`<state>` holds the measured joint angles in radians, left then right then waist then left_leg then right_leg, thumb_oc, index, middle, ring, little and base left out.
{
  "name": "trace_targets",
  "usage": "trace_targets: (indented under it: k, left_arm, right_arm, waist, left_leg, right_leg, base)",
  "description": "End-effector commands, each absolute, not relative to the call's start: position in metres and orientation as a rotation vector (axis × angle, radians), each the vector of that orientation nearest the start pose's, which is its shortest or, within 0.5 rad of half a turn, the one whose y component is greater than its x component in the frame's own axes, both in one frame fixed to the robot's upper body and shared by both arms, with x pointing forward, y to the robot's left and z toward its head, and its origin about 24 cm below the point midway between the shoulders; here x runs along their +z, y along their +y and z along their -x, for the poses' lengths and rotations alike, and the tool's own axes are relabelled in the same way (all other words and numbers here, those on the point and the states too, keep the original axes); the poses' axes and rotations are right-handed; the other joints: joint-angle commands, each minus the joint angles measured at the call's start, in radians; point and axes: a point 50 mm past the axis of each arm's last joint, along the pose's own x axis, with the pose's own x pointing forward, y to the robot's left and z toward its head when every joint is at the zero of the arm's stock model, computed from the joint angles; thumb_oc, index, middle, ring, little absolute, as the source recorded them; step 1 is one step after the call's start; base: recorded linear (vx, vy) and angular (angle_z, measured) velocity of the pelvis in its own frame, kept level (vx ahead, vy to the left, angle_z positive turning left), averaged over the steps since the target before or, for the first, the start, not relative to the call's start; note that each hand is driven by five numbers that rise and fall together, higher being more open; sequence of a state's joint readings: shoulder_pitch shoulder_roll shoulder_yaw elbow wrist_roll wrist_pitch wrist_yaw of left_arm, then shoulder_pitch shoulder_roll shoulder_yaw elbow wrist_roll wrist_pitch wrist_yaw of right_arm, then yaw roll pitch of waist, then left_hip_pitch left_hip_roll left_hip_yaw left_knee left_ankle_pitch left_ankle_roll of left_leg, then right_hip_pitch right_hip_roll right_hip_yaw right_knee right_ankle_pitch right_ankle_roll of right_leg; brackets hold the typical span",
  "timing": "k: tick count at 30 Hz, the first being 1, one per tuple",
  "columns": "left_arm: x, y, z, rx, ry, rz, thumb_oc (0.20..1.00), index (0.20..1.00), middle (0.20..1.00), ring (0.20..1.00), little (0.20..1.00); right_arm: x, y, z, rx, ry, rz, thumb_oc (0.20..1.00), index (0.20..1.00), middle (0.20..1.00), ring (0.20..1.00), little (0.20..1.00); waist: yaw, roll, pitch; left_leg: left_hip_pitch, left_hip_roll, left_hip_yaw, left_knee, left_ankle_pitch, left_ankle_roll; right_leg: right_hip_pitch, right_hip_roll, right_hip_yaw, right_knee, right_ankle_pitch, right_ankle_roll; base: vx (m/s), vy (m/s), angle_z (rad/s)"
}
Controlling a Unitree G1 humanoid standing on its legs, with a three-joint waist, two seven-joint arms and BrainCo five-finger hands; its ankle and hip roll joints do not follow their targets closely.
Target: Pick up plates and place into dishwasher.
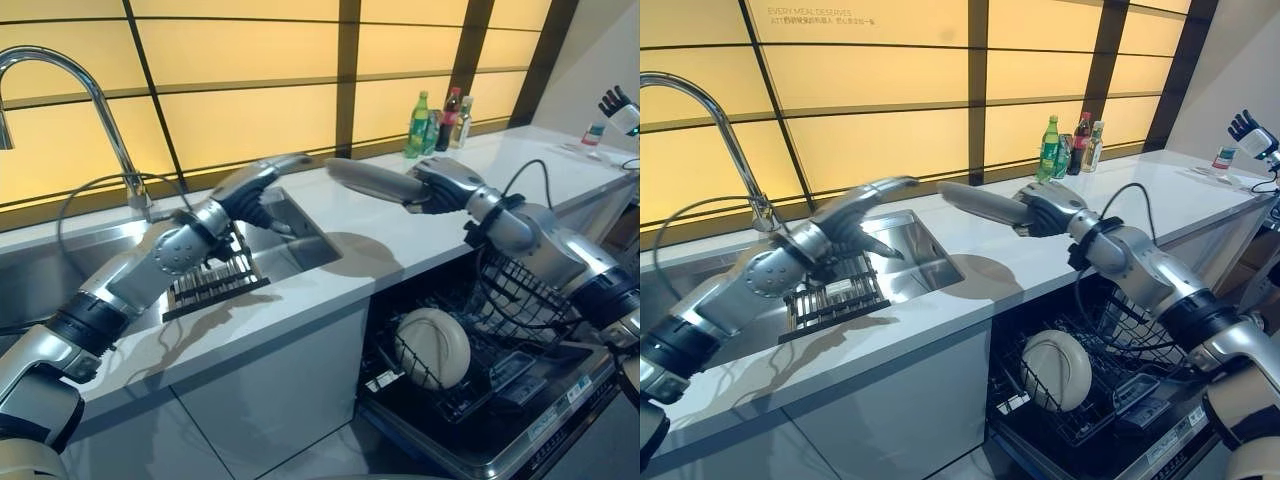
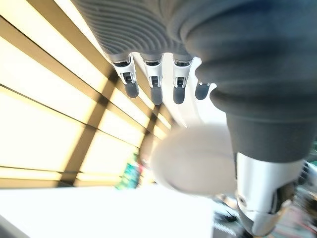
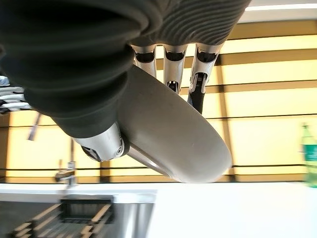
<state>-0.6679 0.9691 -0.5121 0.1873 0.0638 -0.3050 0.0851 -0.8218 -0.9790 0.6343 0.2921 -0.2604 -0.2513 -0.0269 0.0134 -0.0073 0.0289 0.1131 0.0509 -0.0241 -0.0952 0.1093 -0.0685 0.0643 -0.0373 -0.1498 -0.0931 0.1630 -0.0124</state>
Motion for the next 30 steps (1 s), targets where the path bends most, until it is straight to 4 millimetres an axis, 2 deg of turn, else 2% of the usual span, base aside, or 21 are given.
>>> trace_targets:
  k: [1,6,11,16,21,24,30]
  left_arm:
    - [0.232,0.246,-0.324,-0.031,-0.608,-1.059,1.0,1.0,1.0,1.0,1.0]
    - [0.234,0.283,-0.317,0.172,-0.571,-0.977,1.0,1.0,1.0,1.0,1.0]
    - [0.231,0.297,-0.31,0.216,-0.54,-0.924,1.0,1.0,1.0,1.0,1.0]
    - [0.224,0.301,-0.301,0.153,-0.497,-0.906,1.0,1.0,1.0,1.0,1.0]
    - [0.219,0.3,-0.29,0.089,-0.489,-0.88,1.0,1.0,1.0,1.0,1.0]
    - [0.214,0.296,-0.277,0.032,-0.493,-0.832,1.0,1.0,1.0,1.0,1.0]
    - [0.202,0.282,-0.267,-0.041,-0.487,-0.741,1.0,1.0,1.0,1.0,1.0]
  right_arm:
    - [0.246,-0.219,-0.34,0.191,-0.587,1.374,0.2,0.2,0.2,0.2,0.2]
    - [0.246,-0.245,-0.327,0.16,-0.536,1.382,0.2,0.2,0.2,0.2,0.2]
    - [0.248,-0.259,-0.316,0.15,-0.504,1.353,0.2,0.2,0.2,0.2,0.2]
    - [0.246,-0.275,-0.3,0.183,-0.442,1.272,0.2,0.2,0.2,0.2,0.2]
    - [0.236,-0.294,-0.286,0.199,-0.35,1.193,0.2,0.2,0.2,0.2,0.2]
    - [0.214,-0.311,-0.275,0.229,-0.204,1.084,0.2,0.2,0.2,0.2,0.2]
    - [0.178,-0.323,-0.272,0.233,-0.009,1.049,0.2,0.2,0.2,0.2,0.2]
  waist:
    - [0.001,-0.018,0.018]
    - [-0.02,-0.021,0.02]
    - [-0.036,-0.022,0.025]
    - [-0.052,-0.023,0.032]
    - [-0.057,-0.028,0.045]
    - [-0.059,-0.037,0.068]
    - [-0.039,-0.045,0.103]
  left_leg:
    - [0.056,-0.072,0.043,0.008,-0.125,0.055]
    - [0.057,-0.069,0.055,0.008,-0.124,0.054]
    - [0.059,-0.067,0.063,0.008,-0.125,0.053]
    - [0.056,-0.064,0.074,0.008,-0.127,0.054]
    - [0.054,-0.062,0.078,0.008,-0.127,0.056]
    - [0.044,-0.061,0.082,0.008,-0.117,0.058]
    - [0.035,-0.057,0.076,0.008,-0.11,0.058]
  right_leg:
    - [0.09,-0.022,0.038,0.006,-0.111,0.12]
    - [0.085,-0.018,0.049,0.006,-0.109,0.12]
    - [0.083,-0.014,0.059,0.006,-0.108,0.119]
    - [0.076,-0.011,0.067,0.006,-0.106,0.119]
    - [0.071,-0.011,0.071,0.006,-0.102,0.119]
    - [0.06,-0.013,0.068,0.006,-0.09,0.118]
    - [0.053,-0.016,0.056,0.006,-0.084,0.118]
  base:
    - [-0.01,0.014,-0.06]
    - [-0.01,0.01,-0.08]
    - [0.0,0.004,-0.11]
    - [-0.01,-0.008,-0.15]
    - [-0.01,-0.026,-0.04]
    - [-0.03,-0.063,-0.06]
    - [-0.02,-0.067,-0.09]
